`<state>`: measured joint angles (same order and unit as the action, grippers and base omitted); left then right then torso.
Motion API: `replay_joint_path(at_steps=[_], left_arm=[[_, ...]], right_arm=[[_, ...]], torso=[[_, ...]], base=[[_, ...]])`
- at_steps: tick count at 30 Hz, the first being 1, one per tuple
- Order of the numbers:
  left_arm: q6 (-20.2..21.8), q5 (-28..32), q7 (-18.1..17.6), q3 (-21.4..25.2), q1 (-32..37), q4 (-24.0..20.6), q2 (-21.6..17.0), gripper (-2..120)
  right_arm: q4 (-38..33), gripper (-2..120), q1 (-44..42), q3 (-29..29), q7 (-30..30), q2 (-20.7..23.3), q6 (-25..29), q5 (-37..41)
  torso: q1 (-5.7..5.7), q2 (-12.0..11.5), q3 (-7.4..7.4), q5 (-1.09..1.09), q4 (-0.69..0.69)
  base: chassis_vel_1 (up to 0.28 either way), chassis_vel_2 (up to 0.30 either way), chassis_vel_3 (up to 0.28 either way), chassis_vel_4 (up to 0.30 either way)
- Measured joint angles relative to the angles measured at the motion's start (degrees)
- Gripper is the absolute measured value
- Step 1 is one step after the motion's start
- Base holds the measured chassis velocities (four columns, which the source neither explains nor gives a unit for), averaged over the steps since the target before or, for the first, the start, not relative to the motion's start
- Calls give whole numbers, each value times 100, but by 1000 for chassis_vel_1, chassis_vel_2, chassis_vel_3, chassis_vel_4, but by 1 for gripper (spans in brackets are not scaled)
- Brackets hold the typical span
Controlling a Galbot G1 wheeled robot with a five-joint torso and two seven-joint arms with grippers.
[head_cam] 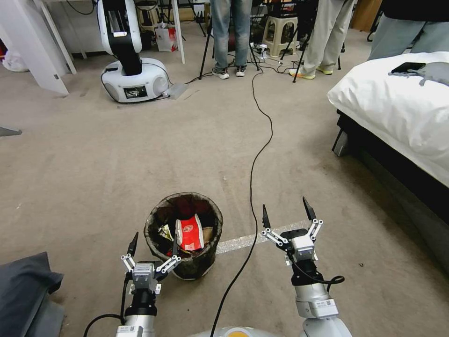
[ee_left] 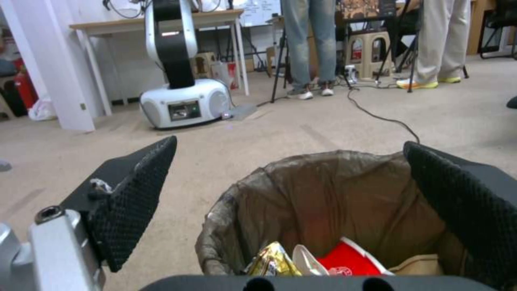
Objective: Pick up the trash bin, then pick up the garbage from the floor and place it into the trash bin.
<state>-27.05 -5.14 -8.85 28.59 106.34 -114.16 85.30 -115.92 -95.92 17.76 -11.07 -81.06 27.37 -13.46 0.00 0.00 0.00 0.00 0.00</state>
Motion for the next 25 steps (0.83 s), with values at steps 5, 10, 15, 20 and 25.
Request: replay_joint_path(at_steps=[5,10,15,20,25], left_arm=[[31,15,-1,2,-7,-1,0,100],[48,25,-2,4,-9,-5,-1,100],[62,33,-6,5,-12,-9,-3,100],[68,37,-8,5,-13,-11,-3,100],[73,39,-10,5,-14,-12,-3,100]], right_arm=[[1,100,0,1,0,1,0,0],[1,100,0,1,0,2,-2,0],[1,100,0,1,0,4,-2,0],[1,100,0,1,0,5,-2,0],[0,100,0,1,1,5,-2,1]], torso=[[0,0,0,0,0],[0,0,0,0,0],[0,0,0,0,0],[0,0,0,0,0],[0,0,1,0,0]], base=[[0,0,0,0],[0,0,0,0],[0,0,0,0],[0,0,0,0],[0,0,0,0]])
